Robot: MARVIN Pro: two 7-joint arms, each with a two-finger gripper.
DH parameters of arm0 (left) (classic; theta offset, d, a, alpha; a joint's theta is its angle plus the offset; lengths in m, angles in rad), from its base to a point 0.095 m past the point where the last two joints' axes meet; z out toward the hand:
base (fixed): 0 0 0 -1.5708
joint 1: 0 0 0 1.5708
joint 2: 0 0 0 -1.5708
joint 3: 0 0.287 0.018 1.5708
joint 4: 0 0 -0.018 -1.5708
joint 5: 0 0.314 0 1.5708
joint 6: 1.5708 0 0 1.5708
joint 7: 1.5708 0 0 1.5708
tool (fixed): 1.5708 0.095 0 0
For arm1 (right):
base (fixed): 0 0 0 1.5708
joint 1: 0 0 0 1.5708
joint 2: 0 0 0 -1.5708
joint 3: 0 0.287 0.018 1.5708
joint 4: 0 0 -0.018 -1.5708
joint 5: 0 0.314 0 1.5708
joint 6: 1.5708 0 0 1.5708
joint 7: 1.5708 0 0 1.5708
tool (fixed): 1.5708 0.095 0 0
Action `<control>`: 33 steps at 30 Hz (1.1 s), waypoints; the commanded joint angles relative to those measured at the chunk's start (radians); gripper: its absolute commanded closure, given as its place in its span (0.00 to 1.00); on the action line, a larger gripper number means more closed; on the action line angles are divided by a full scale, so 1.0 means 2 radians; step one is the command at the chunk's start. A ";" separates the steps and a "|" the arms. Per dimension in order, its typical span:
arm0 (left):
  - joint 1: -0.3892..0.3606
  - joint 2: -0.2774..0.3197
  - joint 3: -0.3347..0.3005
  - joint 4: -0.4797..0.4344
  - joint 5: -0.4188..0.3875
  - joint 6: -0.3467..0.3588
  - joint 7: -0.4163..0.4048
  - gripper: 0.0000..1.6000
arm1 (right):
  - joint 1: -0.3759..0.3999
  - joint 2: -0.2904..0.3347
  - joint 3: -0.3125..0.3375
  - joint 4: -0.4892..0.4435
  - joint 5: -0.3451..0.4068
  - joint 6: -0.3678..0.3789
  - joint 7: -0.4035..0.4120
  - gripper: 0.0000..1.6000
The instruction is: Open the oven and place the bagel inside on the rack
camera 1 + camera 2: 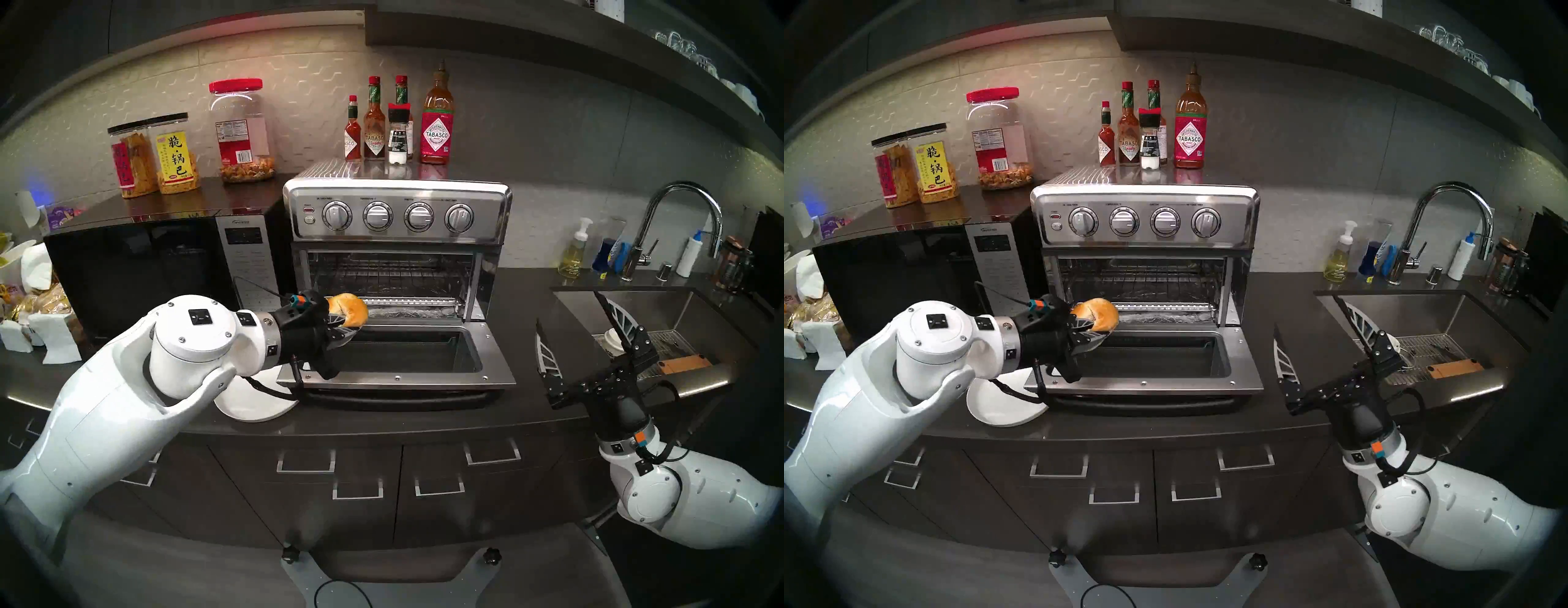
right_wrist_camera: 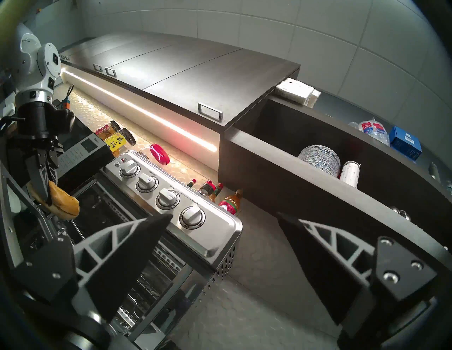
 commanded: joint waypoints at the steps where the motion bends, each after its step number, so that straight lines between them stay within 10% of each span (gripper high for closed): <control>1: -0.055 -0.056 0.006 0.011 0.025 0.009 -0.006 1.00 | 0.003 -0.001 0.002 -0.004 0.000 0.000 -0.001 0.00; 33: -0.205 -0.204 0.074 0.144 0.182 0.075 -0.116 1.00 | 0.003 -0.001 0.003 -0.005 0.000 0.000 -0.002 0.00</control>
